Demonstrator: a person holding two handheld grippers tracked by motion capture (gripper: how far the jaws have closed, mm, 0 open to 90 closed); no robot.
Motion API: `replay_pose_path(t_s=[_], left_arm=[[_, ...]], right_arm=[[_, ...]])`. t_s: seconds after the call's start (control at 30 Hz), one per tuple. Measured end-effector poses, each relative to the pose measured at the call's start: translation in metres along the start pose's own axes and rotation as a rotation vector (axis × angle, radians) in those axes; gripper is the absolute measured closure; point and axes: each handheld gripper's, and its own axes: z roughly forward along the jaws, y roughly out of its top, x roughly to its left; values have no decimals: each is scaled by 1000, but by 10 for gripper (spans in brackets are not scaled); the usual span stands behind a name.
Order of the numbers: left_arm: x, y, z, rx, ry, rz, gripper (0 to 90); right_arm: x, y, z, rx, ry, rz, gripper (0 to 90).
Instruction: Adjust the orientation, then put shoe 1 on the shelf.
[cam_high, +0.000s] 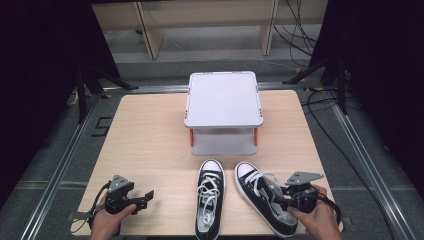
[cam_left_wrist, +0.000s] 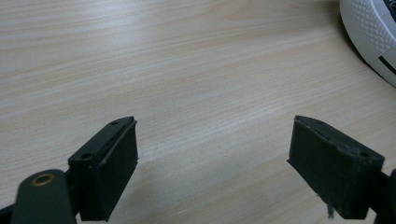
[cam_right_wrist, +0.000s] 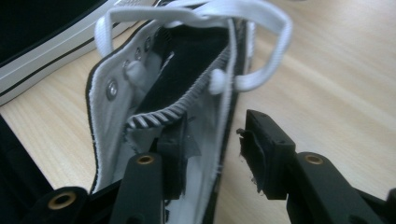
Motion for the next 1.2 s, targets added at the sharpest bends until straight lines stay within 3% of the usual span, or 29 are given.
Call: replay_pose_path(t_s=[0.03, 0.07, 0.17, 0.23, 0.37, 0.47, 0.53, 0.57, 0.63, 0.77, 0.8, 0.83, 0.97, 1.1, 1.2], left_arm=[[-1, 0, 0, -10, -5, -6, 151], [0, 0, 1, -4, 7, 10, 151], [0, 0, 1, -6, -1, 3, 151], [0, 0, 1, -5, -1, 4, 151], [-1, 0, 0, -8, -9, -3, 151], [1, 0, 0, 1, 4, 4, 151], [0, 0, 0, 10, 10, 5, 151], [0, 0, 0, -3, 5, 7, 151], [-2, 0, 0, 0, 3, 1, 151], [-2, -1, 1, 3, -4, 5, 151], [-2, -1, 1, -1, -4, 10, 151], [-3, -1, 1, -7, -9, 8, 151], [-2, 0, 0, -9, -7, 21, 151], [-1, -1, 0, -6, -8, 15, 153], [-1, -1, 0, -9, -6, 8, 154]], right_arm=[[2, 0, 1, 9, 3, 21, 622], [2, 0, 4, 9, 18, 2, 637], [5, 0, 7, 16, 3, 1, 661], [4, 2, 8, 13, -8, -53, 693], [10, 3, 5, 24, -51, -63, 807], [9, 5, 0, 5, -48, -95, 856], [7, 4, 0, 20, -35, -80, 869], [4, 4, 0, 11, -27, -99, 870], [3, 4, 0, 20, -17, -64, 872], [-2, 5, 0, 16, -4, -62, 877], [0, 5, 1, 14, 0, -37, 879], [-3, 6, 2, 6, 3, -57, 882], [-4, 8, 0, 9, 6, -33, 885], [-2, 17, -4, 1, 2, -102, 885], [-2, 22, -4, 8, 5, -104, 886]])
